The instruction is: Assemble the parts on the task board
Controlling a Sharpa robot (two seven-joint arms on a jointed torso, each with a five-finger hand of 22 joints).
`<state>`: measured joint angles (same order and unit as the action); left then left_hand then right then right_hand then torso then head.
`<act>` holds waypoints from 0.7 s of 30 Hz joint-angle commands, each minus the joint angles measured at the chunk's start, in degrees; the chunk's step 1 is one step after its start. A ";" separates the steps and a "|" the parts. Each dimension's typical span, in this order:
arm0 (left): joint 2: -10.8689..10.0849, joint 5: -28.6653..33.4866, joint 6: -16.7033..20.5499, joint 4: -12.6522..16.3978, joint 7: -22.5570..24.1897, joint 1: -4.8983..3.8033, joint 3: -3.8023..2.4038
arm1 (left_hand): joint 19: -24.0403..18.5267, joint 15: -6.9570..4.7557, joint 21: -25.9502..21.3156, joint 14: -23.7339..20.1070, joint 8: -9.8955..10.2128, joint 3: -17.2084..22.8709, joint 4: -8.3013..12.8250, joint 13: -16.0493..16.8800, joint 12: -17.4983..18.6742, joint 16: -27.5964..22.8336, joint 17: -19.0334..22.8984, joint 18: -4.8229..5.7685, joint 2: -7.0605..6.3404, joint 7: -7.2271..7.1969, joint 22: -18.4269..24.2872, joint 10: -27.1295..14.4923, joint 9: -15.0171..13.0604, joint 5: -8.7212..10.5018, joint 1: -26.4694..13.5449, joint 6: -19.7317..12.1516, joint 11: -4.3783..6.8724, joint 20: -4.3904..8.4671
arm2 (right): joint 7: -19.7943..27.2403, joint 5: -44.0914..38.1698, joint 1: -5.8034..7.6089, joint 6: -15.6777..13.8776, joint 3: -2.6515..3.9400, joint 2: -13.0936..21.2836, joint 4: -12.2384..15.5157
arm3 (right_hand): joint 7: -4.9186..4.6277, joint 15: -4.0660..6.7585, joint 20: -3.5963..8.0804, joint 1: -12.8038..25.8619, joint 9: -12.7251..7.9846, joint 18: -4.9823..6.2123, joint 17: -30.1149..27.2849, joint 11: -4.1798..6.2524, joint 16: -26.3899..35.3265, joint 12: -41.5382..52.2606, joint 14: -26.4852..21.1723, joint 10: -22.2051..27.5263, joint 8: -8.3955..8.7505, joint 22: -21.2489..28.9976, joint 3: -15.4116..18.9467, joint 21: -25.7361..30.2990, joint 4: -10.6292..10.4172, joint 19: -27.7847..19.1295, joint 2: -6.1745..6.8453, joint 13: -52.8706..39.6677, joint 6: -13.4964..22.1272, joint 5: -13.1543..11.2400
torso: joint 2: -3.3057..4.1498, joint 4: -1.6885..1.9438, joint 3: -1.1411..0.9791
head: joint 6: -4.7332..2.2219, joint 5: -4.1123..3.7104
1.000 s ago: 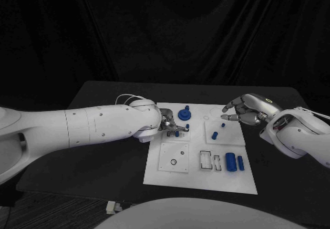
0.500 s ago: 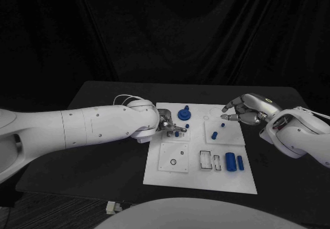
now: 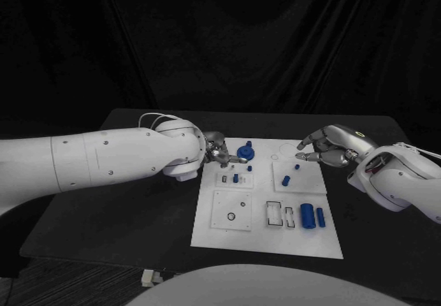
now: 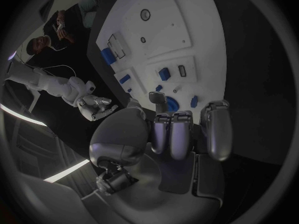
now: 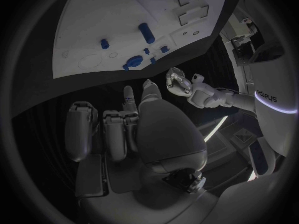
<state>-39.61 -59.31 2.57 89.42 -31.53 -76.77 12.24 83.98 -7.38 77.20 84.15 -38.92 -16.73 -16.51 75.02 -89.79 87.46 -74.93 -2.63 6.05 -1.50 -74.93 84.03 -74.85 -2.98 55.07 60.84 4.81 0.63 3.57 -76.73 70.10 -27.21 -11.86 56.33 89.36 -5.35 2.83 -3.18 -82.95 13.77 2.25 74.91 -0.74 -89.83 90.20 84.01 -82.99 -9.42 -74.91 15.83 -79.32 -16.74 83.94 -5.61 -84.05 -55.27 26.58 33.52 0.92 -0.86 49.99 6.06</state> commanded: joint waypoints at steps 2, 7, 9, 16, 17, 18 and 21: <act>-1.58 3.88 2.35 1.69 2.82 -2.45 -0.07 | 2.05 -0.31 0.38 5.44 6.62 -0.30 0.13 14.98 -0.21 0.54 -13.36 0.19 0.48 0.27 -11.81 5.97 1.93 0.19 2.59 -4.13 0.31 0.48 | 0.52 -0.34 -0.10 -1.83 0.04 0.48 0.53 | 0.01 0.30 -0.13 1.61 -0.11 0.53 15.09 0.55 -0.17 -0.20 5.99 -7.01 0.23 -11.37 0.61 0.28 0.04 -0.14 -0.76 -5.95 -0.33 -0.03 | 0.00 0.00 0.00 | 0.01 -0.16; -2.10 7.42 -1.59 1.41 2.86 -4.47 -0.08 | 1.85 0.27 -0.02 5.46 10.81 0.40 0.77 14.98 -0.21 0.71 -13.50 0.11 2.34 1.10 -11.70 5.97 4.78 -0.48 7.43 -5.19 -0.37 0.02 | 0.88 -0.34 -0.07 -2.71 0.05 0.94 1.08 | 0.04 0.33 -0.11 3.33 -0.16 0.50 15.09 0.58 -0.17 -0.20 5.99 -7.01 0.30 -11.42 1.31 0.21 0.02 -0.02 -1.42 -5.95 -0.40 -1.00 | 0.02 0.01 0.00 | 0.01 -0.28; -1.87 8.04 -3.66 0.88 2.49 -4.89 -0.08 | 1.70 0.51 -0.35 5.41 13.55 2.29 2.39 14.98 -0.21 0.53 -13.33 0.04 3.74 1.48 -11.61 5.97 7.26 -2.99 12.41 -5.18 -0.72 -0.28 | 0.98 -0.34 -0.07 -2.95 0.05 1.05 1.27 | 0.05 0.33 -0.11 3.52 -0.16 0.48 15.09 0.58 -0.17 -0.20 5.99 -7.01 0.30 -11.45 1.40 0.16 0.02 0.02 -1.51 -5.95 -0.42 -1.15 | 0.05 -0.06 0.00 | 0.01 -0.25; -0.65 8.80 -8.73 -1.40 2.19 -5.50 -0.06 | 1.33 2.07 -0.94 5.29 26.38 5.16 4.24 14.98 -0.21 0.24 -13.04 -0.06 3.88 3.95 -11.48 5.97 22.82 -9.35 22.41 -6.49 -2.71 -1.59 | 1.37 -0.34 -0.06 -3.71 0.05 1.42 2.06 | 0.08 0.35 -0.10 3.84 -0.16 0.38 15.09 0.59 -0.17 -0.20 5.99 -7.01 0.30 -11.59 1.54 -0.25 0.03 0.27 -1.68 -5.95 -0.47 -1.44 | -0.01 -0.02 0.00 | 0.01 -0.77; -0.57 8.52 -8.78 -1.65 2.61 -5.53 -0.06 | 1.24 2.47 -1.04 5.26 27.92 5.74 4.55 14.98 -0.21 0.20 -12.99 -0.06 3.79 4.46 -11.46 5.97 25.29 -9.36 23.55 -6.75 -3.55 -1.93 | 1.48 -0.34 -0.06 -3.90 0.05 1.49 2.19 | 0.08 0.35 -0.10 3.84 -0.16 0.33 15.09 0.60 -0.17 -0.20 5.99 -7.01 0.30 -11.65 1.55 -0.43 0.04 0.37 -1.68 -5.95 -0.47 -1.45 | -0.02 0.00 0.01 | 0.01 -0.87; -0.54 8.03 -8.65 -1.82 2.98 -5.55 -0.06 | 1.18 2.70 -1.14 5.24 28.95 5.96 4.66 14.98 -0.21 0.15 -12.95 -0.06 3.68 4.91 -11.43 5.97 26.51 -9.30 23.97 -7.64 -3.54 -2.16 | 1.57 -0.34 -0.06 -4.05 0.05 1.53 2.29 | 0.09 0.35 -0.09 3.85 -0.16 0.32 15.09 0.60 -0.17 -0.20 5.99 -7.01 0.30 -11.67 1.56 -0.48 0.06 0.40 -1.68 -5.95 -0.48 -1.48 | -0.04 0.02 0.00 | 0.01 -0.95; -0.50 5.23 -7.55 -2.20 3.78 -5.56 -0.05 | 0.70 4.09 -1.74 4.99 32.61 6.34 4.20 13.41 2.45 -0.34 -12.50 -0.13 3.03 6.57 -11.29 4.95 32.56 -8.23 24.45 -9.21 -4.85 -3.24 | 1.82 -0.34 -0.06 -4.44 0.05 1.65 2.56 | 0.10 0.36 -0.09 3.82 -0.15 0.31 15.09 0.61 -0.17 -0.20 5.99 -7.01 0.29 -11.69 1.57 -0.52 0.10 0.43 -1.66 -5.95 -0.49 -1.51 | 0.02 0.02 0.00 | 0.01 -0.93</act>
<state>-40.22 -52.78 -3.51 87.27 -29.76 -82.12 12.25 83.98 -3.55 75.72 84.03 -6.92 -10.54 -12.25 75.29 -90.38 87.41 -74.92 -2.62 7.53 4.82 -74.92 84.00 -43.42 -11.60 77.30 51.87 0.21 -2.25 4.64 -76.73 70.10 -29.73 -11.85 57.86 91.67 -5.27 3.01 -3.18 -79.64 13.66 2.25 74.91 -0.76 -89.83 90.25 83.89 -83.01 -9.41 -74.94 17.07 -79.61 -16.60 83.94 -7.17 -87.82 -55.34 25.25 33.53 0.90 -0.86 49.99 5.15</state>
